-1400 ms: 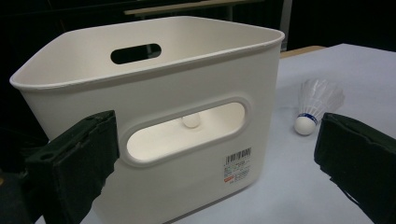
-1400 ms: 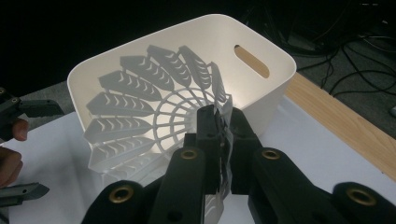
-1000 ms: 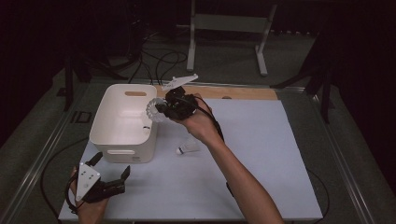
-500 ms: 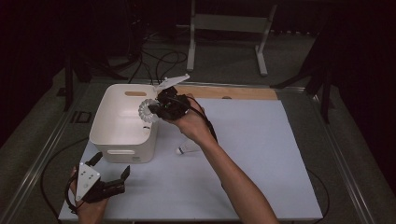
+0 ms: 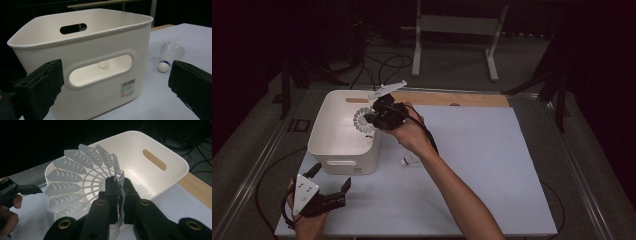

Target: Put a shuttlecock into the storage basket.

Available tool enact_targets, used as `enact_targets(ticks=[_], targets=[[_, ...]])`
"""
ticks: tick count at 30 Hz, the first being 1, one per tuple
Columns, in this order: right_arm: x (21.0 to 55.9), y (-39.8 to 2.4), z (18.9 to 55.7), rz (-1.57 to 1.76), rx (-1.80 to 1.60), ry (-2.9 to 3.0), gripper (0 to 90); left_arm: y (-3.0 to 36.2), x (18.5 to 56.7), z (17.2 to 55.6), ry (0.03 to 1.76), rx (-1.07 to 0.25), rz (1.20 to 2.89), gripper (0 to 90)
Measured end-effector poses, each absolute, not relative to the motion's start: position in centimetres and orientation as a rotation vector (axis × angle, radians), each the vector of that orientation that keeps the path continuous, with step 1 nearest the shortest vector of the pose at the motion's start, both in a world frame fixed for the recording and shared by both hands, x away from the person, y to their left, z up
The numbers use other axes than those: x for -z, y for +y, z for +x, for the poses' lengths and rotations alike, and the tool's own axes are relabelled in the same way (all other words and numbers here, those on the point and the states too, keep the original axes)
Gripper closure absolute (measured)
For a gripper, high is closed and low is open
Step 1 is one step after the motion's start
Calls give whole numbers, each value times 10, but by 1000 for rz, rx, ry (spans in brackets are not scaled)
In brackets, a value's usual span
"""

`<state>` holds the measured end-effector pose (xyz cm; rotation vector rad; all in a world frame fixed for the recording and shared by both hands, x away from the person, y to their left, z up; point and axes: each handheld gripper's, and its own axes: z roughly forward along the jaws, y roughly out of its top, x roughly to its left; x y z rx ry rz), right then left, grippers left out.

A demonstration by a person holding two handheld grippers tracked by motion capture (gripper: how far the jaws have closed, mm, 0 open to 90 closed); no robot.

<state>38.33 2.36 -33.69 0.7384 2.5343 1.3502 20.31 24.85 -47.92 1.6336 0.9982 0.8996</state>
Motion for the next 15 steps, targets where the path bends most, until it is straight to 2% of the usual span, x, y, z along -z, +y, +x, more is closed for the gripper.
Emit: enact_targets(ticks=[12,13,15], targets=[[344,34,383,731,-1358,2555,840,249,479,203,999,-899,1634,6],[344,34,384,727,-1372,2557,787,249,479,203,999,-899,1634,5],[343,32,384,735,-1422,2546,608,249,479,203,1000,-898,1633,6]])
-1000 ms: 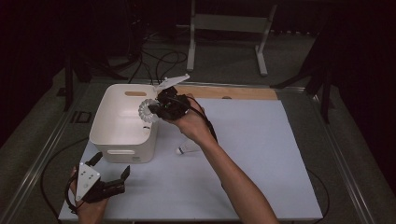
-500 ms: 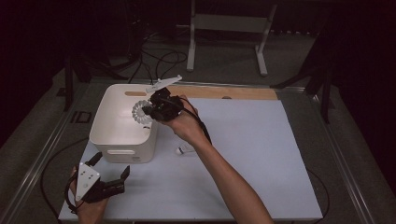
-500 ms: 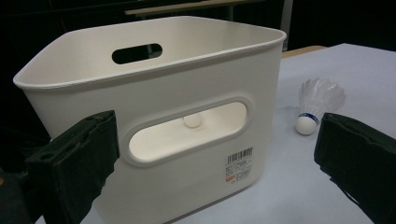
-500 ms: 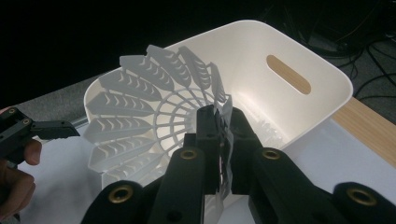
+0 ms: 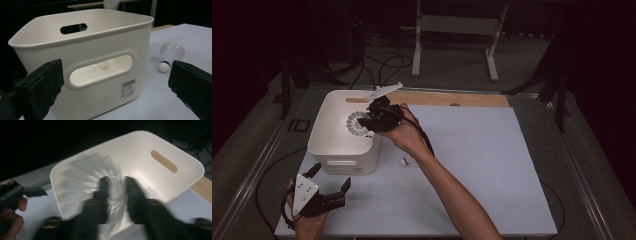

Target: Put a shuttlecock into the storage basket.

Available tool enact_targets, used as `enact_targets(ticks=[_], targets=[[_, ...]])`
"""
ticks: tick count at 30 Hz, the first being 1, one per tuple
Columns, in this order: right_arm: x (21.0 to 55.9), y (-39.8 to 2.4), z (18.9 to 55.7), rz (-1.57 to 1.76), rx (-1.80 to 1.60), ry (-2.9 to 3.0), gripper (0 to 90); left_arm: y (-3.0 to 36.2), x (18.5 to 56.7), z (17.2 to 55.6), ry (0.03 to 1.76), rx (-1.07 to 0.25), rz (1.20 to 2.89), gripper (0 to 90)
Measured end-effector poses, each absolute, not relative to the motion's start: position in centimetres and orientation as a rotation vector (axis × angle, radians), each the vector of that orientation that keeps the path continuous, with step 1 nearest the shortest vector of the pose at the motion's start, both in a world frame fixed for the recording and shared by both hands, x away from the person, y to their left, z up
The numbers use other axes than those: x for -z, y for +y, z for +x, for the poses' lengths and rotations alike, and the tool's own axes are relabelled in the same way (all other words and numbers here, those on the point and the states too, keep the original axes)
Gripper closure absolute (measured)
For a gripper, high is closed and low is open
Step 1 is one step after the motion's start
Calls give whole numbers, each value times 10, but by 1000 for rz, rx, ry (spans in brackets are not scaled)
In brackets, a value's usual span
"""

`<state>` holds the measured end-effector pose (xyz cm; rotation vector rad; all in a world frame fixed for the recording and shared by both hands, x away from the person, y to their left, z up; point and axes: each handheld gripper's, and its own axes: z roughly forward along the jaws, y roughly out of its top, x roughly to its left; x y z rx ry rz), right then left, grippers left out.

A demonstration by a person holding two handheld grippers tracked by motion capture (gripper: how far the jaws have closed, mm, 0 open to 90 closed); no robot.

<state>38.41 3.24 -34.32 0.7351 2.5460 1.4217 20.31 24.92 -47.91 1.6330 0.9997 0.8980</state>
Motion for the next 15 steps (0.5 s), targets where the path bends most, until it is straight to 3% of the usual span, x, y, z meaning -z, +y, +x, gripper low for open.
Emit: enact_targets(ticks=[2,5,10,15], targets=[[342,30,386,772,-1474,2539,463,249,479,203,1000,-898,1631,6],[341,24,388,797,-1477,2523,337,249,479,203,999,-898,1632,5],[341,17,390,817,-1457,2505,216,249,479,203,1001,-897,1634,5],[343,10,390,828,-1394,2497,155,249,479,203,1000,-899,1633,6]])
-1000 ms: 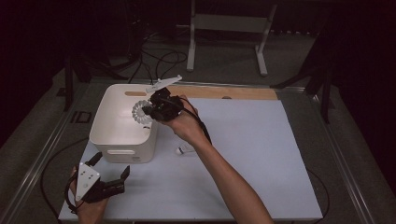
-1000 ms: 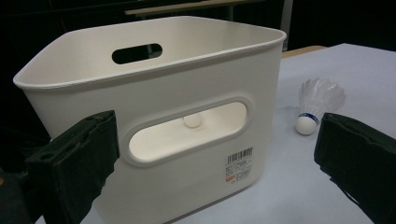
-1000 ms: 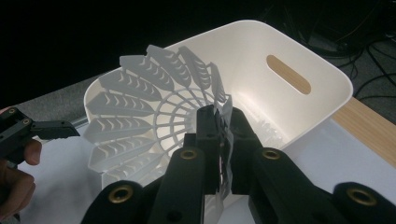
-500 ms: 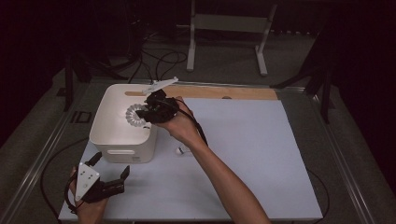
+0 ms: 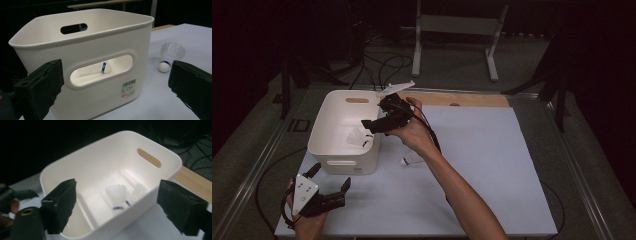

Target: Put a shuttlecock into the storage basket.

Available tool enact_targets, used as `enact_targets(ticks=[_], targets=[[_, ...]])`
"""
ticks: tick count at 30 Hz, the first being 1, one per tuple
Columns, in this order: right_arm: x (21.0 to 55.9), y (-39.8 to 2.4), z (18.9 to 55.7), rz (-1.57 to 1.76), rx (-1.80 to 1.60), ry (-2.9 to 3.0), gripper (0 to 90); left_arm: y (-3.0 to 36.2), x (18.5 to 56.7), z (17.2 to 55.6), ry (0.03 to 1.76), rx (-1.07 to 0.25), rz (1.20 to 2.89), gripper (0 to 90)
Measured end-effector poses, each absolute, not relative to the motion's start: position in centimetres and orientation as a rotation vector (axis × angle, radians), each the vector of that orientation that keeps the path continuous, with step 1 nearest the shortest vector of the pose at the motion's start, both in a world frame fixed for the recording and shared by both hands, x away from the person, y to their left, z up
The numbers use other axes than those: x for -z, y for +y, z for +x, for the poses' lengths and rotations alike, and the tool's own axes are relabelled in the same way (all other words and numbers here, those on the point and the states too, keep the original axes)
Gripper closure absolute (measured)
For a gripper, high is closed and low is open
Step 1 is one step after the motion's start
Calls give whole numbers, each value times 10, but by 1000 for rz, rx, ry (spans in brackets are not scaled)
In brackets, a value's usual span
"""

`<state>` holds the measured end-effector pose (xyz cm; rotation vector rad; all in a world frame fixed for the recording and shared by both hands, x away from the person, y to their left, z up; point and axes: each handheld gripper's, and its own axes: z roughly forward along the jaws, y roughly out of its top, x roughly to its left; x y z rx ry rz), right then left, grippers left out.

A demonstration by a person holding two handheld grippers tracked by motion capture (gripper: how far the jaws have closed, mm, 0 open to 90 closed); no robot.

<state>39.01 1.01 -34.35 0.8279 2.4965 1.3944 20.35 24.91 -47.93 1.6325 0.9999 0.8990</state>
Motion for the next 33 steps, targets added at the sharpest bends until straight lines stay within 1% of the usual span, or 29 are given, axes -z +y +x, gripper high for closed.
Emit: enact_targets(ticks=[11,33], targets=[[344,-7,389,842,-1356,2477,94,249,479,203,996,-901,1633,6],[351,-36,388,868,-1356,2457,88,247,480,205,996,-897,1642,5]])
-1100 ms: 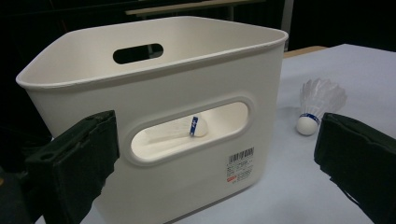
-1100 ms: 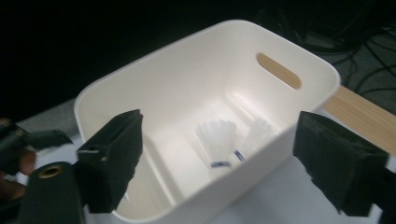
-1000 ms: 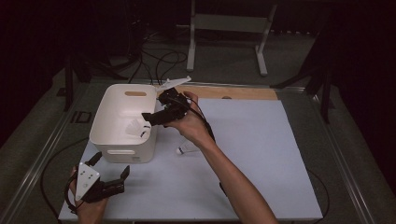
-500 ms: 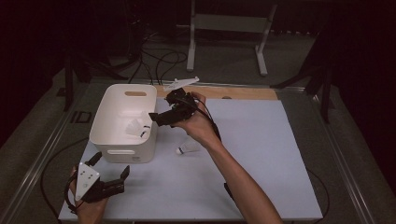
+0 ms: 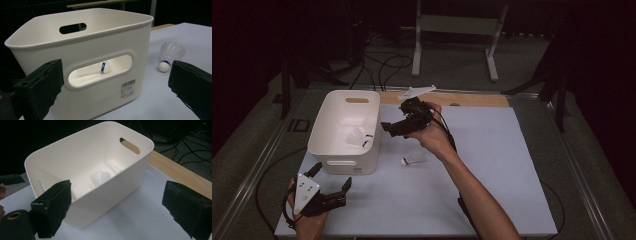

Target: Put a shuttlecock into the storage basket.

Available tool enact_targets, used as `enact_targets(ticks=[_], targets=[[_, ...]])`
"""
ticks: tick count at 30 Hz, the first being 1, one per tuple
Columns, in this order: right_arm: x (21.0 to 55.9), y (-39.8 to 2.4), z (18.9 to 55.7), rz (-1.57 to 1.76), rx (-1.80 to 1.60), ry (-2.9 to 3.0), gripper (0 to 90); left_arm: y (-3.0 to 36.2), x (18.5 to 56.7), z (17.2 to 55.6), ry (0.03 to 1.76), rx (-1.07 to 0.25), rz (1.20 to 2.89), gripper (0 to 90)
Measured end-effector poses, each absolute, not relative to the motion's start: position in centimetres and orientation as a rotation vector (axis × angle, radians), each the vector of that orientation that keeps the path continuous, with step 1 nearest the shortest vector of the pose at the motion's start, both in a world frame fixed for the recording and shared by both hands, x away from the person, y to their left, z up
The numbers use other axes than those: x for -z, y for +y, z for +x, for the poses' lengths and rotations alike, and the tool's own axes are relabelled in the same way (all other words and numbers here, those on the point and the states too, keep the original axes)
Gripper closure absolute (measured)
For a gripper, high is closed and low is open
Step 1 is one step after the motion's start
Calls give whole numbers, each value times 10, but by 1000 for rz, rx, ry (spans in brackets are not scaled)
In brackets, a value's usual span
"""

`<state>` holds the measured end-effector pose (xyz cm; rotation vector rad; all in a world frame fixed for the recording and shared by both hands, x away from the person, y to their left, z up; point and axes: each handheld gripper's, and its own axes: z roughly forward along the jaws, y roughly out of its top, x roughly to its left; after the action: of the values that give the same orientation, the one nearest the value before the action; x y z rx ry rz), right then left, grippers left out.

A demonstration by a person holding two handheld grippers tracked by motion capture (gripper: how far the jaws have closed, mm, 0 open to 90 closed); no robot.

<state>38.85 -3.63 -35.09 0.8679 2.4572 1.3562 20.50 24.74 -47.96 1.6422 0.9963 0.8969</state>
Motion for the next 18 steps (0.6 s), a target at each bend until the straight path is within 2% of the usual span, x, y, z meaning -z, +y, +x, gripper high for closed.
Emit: enact_targets(ticks=[18], targets=[[356,-51,387,880,-1333,2452,88,248,480,204,999,-898,1636,5]])
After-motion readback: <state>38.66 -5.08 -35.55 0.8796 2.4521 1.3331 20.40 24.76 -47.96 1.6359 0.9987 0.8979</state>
